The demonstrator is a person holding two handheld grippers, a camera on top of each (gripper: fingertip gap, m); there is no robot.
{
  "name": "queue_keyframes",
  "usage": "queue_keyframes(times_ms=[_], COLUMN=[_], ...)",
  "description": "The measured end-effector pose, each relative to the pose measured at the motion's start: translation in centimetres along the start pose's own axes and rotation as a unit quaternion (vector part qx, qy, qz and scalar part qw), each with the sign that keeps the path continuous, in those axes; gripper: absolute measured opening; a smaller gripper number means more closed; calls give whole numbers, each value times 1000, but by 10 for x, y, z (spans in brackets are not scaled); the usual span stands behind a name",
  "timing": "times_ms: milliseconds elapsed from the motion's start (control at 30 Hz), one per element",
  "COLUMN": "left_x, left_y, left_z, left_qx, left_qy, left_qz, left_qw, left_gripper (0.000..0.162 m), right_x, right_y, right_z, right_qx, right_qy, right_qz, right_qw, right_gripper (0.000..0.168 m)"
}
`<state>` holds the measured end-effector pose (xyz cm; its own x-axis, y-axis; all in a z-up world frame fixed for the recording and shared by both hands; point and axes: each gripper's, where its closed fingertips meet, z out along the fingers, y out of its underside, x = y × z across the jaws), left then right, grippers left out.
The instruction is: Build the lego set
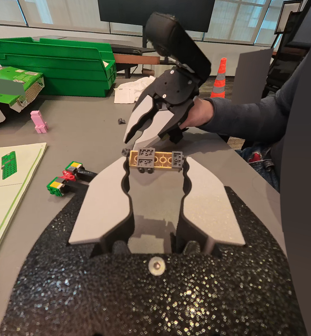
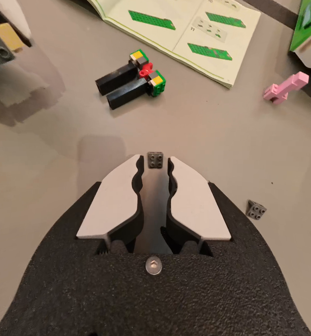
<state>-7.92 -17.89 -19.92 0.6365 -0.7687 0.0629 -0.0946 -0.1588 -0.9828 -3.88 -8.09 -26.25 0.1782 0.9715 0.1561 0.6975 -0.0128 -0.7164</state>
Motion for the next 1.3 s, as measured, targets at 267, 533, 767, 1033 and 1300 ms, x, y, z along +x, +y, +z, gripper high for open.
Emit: queue_keyframes(times_ms=[267, 533, 767, 1033, 1300], left_x=[3, 3, 3, 3, 3], left_y=[0, -1, -1, -1, 0], left_z=[0, -1, -1, -1, 0], left_qx=[1, 5, 3, 1, 0], left_qy=[10, 14, 14, 15, 15], left_qz=[-2, -3, -5, -5, -9], left_qw=[1000, 1000, 1000, 1000, 1000], left_gripper=[56, 56, 56, 56, 56], right_x=[0, -1, -1, -1, 5], right_y=[4, 3, 2, 3, -2], right_z=[5, 6, 7, 7, -1], right_qx=[15, 28, 30, 28, 35], right_qy=[-37, -77, -75, -73, -63], right_qz=[-4, -9, -13, -17, -57], right_qw=[999, 997, 997, 997, 996], right_gripper=[24, 20, 1, 9, 17])
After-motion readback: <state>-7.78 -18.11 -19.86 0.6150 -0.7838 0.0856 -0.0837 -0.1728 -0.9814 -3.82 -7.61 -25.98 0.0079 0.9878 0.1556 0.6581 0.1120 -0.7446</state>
